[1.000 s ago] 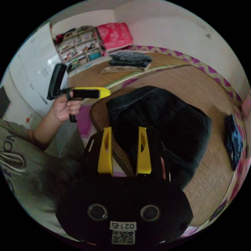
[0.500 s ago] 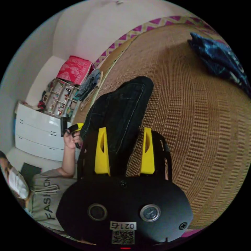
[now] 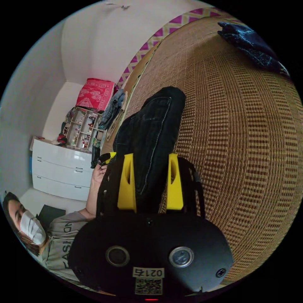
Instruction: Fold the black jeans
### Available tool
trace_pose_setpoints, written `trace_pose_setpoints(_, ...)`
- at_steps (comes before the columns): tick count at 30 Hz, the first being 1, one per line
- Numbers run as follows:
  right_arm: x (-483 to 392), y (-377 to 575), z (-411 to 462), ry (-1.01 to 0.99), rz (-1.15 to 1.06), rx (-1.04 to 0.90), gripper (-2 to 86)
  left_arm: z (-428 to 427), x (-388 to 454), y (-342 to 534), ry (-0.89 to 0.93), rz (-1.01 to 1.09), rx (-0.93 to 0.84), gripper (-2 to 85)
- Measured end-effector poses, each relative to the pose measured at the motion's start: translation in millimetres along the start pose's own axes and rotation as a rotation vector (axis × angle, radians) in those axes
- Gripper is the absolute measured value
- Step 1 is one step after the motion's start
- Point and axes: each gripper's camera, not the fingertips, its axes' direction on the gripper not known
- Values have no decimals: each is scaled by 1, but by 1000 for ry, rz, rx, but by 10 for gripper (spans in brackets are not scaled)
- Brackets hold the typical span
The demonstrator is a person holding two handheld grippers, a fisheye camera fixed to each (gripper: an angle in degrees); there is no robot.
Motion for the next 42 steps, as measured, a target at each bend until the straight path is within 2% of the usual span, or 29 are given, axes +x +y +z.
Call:
trace_pose_setpoints(9,-4,-7,-26,-4,4,58,80,5,-4,-25,46,34,6,62)
trace_pose_setpoints(12,-6,-18,-37,-55,-14,28,72,3,20,-36,12,92,-18,53)
trace_pose_setpoints(16,-3,-38,-76,-259,-48,28,68,1,74,-56,45,190,-24,52)
trace_pose_setpoints(18,-6,-48,-105,-252,-87,49,68,8,105,-72,45,240,-29,52)
trace_pose_setpoints(21,-2,-70,-168,-216,-122,112,68,42,161,-110,43,316,-48,51)
trace_pose_setpoints(26,43,-140,-304,-44,-101,250,69,153,255,-207,66,390,-102,51)
trace_pose_setpoints(31,122,-213,-369,51,-19,328,70,247,302,-270,60,434,-84,52)
trace_pose_setpoints(36,230,-256,-323,261,63,278,82,328,275,-285,-10,374,-132,58)
trace_pose_setpoints(38,289,-255,-273,409,144,223,122,340,245,-272,-39,336,-90,65)
trace_pose_setpoints(40,313,-244,-251,434,126,229,158,332,226,-264,99,314,-66,66)
trace_pose_setpoints(42,326,-228,-243,413,111,272,166,316,220,-255,135,323,-57,57)
